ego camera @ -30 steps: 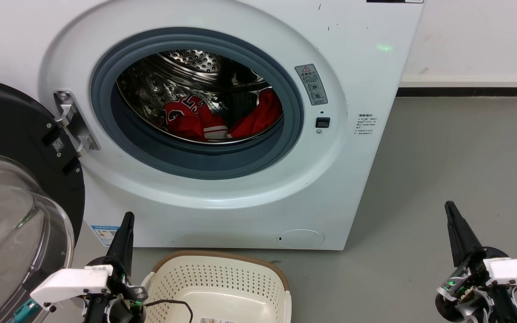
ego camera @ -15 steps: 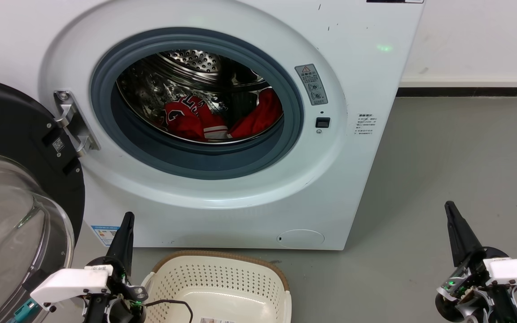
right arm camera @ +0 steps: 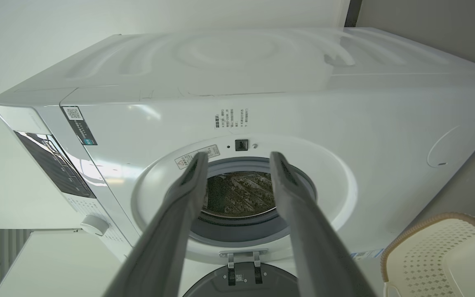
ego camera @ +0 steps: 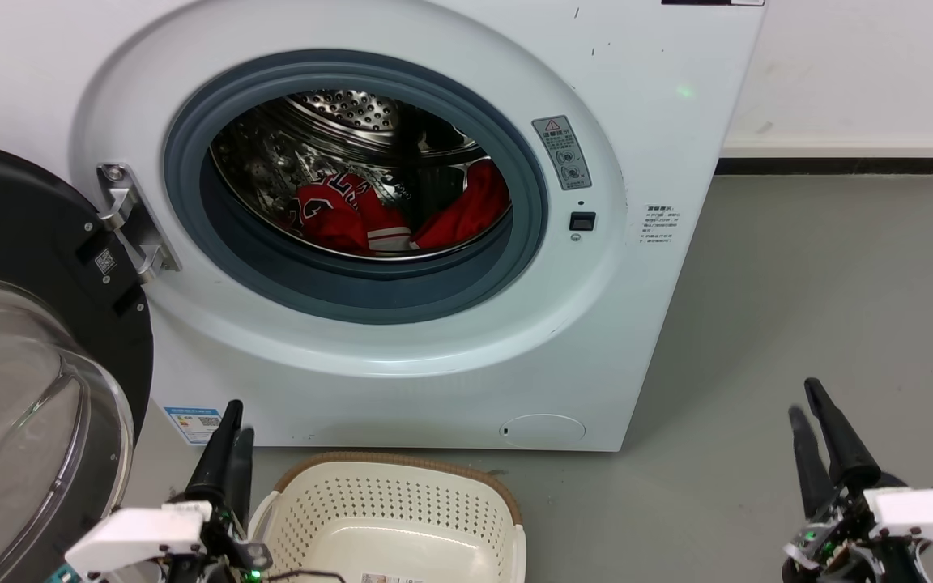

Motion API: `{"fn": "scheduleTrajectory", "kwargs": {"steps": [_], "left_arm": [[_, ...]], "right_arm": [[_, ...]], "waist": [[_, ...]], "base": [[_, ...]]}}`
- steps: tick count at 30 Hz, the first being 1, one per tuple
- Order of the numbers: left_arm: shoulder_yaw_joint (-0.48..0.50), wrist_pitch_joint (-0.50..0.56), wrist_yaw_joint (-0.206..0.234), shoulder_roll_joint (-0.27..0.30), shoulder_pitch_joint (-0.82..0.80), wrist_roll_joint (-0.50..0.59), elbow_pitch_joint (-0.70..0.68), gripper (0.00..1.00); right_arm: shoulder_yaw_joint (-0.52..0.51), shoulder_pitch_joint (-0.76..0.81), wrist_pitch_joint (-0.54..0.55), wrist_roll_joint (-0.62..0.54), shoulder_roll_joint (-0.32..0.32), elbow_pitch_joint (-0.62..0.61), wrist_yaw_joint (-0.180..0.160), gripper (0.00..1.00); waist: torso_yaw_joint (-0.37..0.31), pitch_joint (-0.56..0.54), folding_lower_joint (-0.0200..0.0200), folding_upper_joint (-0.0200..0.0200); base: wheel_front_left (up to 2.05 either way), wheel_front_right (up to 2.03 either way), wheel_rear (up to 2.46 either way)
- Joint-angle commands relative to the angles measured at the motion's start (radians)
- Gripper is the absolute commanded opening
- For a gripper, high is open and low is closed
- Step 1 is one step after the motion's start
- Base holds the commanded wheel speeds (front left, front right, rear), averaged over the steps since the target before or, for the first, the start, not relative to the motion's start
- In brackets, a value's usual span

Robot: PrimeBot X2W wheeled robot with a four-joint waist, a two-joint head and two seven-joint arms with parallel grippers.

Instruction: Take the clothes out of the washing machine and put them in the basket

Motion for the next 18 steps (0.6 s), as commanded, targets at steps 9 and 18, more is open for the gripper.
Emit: {"fn": "scheduleTrajectory", "kwargs": {"steps": [9,18], "left_arm": [[-0.003,-0.055,0.000,0.000,0.019,0.029,-0.010,1.00],[0.013,-0.095,-0.001,0.001,0.029,0.116,-0.003,1.00]], "right_arm": [[0.011,0.021,-0.055,-0.033,-0.001,-0.012,0.000,1.00],[-0.005,0.021,-0.096,-0.210,-0.002,-0.007,0.000,1.00]], "waist": [[-0.001,0.001,0.0000,0.0000],[-0.001,-0.001,0.0000,0.0000]], "base": [[0.00,0.00,0.00],[0.00,0.00,0.00]]}}
